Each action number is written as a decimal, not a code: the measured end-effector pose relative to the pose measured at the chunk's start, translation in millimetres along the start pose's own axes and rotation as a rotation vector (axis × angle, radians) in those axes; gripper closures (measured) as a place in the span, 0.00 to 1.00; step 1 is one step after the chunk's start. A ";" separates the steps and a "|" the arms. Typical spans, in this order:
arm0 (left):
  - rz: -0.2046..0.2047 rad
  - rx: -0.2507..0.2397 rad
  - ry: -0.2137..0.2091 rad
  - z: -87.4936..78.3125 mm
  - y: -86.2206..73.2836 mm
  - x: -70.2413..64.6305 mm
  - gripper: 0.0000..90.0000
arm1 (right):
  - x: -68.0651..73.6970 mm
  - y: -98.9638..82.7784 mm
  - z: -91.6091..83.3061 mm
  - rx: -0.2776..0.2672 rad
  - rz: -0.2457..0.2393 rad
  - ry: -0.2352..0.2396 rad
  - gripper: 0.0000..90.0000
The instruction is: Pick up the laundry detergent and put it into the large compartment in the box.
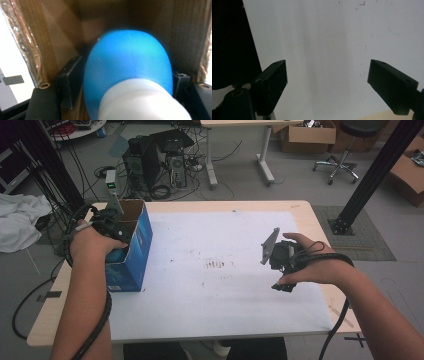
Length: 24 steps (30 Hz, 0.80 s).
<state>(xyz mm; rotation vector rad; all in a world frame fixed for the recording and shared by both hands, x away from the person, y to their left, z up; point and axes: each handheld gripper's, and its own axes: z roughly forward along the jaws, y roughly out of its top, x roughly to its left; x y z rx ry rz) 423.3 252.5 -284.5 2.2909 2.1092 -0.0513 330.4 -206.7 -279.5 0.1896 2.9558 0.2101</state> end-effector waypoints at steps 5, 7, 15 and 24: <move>0.007 0.000 0.013 -5.4 -0.5 -1.2 0.32 | -0.1 1.0 -0.2 -0.003 -0.003 0.002 0.18; 0.003 -0.001 0.017 -9.6 -1.1 -1.9 0.31 | -0.3 1.0 -0.4 -0.003 -0.004 0.001 0.18; 0.013 -0.008 0.029 -21.9 -2.7 -5.5 0.25 | -0.5 0.4 -0.6 -0.010 -0.008 -0.003 0.18; 0.029 -0.044 0.063 -45.6 -6.9 -12.2 0.24 | 0.0 0.9 -1.6 -0.012 -0.008 -0.005 0.18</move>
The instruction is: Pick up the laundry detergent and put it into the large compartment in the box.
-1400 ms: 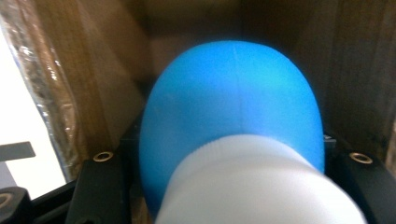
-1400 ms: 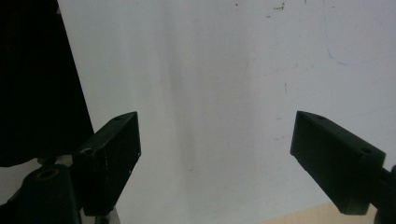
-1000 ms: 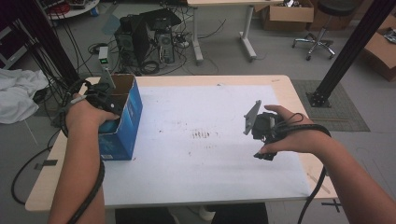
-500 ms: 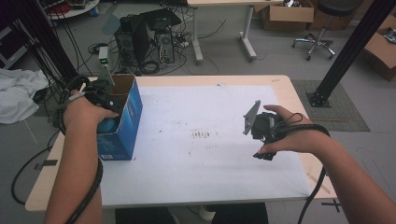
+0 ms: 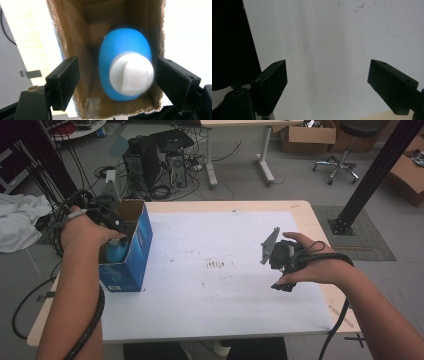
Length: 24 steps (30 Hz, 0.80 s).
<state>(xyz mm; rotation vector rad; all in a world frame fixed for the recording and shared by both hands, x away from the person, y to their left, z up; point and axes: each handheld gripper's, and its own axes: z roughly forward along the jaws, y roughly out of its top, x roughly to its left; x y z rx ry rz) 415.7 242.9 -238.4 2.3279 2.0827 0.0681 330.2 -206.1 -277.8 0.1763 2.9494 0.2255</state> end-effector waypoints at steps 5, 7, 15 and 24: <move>0.012 -0.012 0.004 -8.2 -1.6 -0.5 0.22 | 0.3 1.2 -0.2 0.000 -0.005 0.002 0.18; 0.010 -0.007 0.003 -11.0 -2.4 -2.2 0.20 | 0.5 1.6 -0.2 0.004 -0.007 0.005 0.18; 0.033 -0.012 0.008 -19.4 -3.6 -5.4 0.15 | 1.2 3.3 -1.5 0.010 -0.008 0.004 0.18; 0.074 -0.005 0.034 -31.1 -4.4 -12.8 0.10 | 1.0 5.4 -1.7 0.021 -0.007 0.007 0.18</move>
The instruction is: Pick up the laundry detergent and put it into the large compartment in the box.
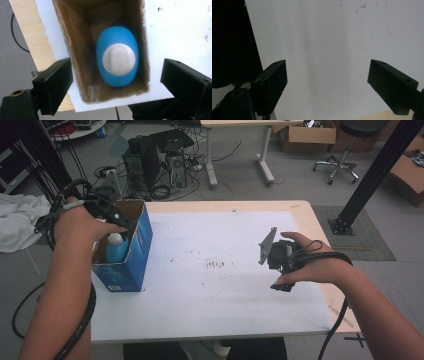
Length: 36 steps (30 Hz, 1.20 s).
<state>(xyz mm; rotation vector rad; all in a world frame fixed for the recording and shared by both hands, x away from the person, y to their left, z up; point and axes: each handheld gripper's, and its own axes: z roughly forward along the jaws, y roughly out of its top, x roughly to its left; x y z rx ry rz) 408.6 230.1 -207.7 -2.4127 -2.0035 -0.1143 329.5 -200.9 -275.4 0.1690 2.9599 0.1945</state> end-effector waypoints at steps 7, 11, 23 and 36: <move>0.027 -0.007 0.015 -12.9 -0.1 -7.1 0.06 | -0.6 0.8 -1.4 0.001 0.003 -0.001 0.18; 0.049 -0.013 0.019 -19.5 -0.1 -13.2 0.04 | -1.2 0.4 -1.5 0.003 0.005 0.000 0.18; 0.165 -0.053 0.014 -40.8 1.5 -37.1 0.00 | -2.5 -1.4 -5.6 0.002 0.013 -0.001 0.18; 0.581 -0.079 -0.091 -39.5 7.6 -100.5 0.00 | -6.7 -0.2 -8.0 0.012 0.015 0.006 0.18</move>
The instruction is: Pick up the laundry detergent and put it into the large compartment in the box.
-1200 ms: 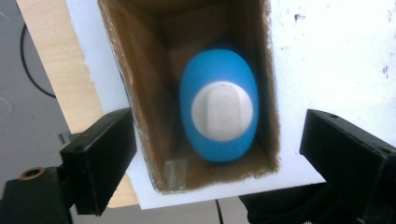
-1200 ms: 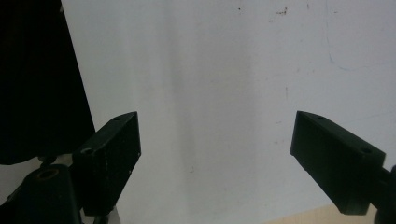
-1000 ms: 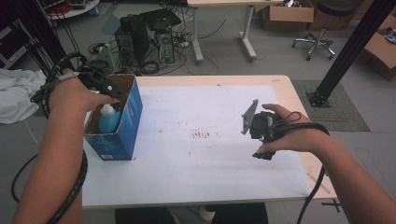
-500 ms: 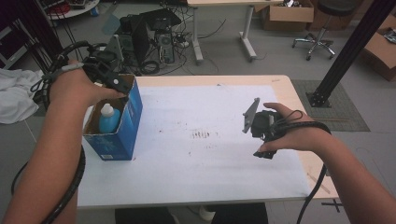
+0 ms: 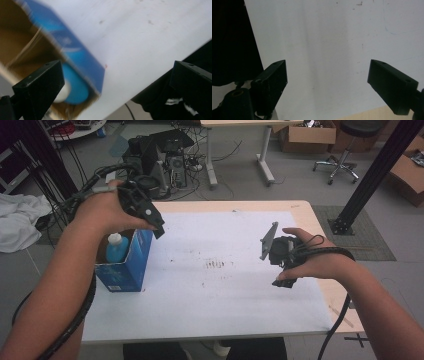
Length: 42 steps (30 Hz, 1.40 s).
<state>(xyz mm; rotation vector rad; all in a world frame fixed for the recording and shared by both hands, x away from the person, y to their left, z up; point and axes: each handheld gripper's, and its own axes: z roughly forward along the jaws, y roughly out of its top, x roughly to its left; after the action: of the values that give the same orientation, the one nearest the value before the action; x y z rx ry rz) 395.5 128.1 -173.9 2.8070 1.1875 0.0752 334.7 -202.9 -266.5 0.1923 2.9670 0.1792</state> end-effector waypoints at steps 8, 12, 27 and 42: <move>0.325 0.041 -0.051 23.4 23.5 -48.7 0.00 | -4.0 0.9 -4.5 0.014 -0.001 0.007 0.18; 0.437 0.060 -0.068 26.7 31.7 -66.4 0.00 | -5.3 0.4 -5.5 0.016 0.000 0.011 0.18; 0.726 0.078 -0.115 40.4 44.8 -101.3 0.00 | -2.3 -7.7 -9.8 0.018 0.000 0.016 0.18; 0.764 0.110 -0.130 49.3 40.4 -88.8 0.00 | -11.9 -1.7 -8.4 0.042 -0.008 0.033 0.18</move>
<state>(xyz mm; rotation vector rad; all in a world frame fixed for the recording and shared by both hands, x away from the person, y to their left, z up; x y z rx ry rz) 366.5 33.1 -219.5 3.1205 0.0488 -0.1225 344.7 -207.1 -256.6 0.1840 3.0063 0.1196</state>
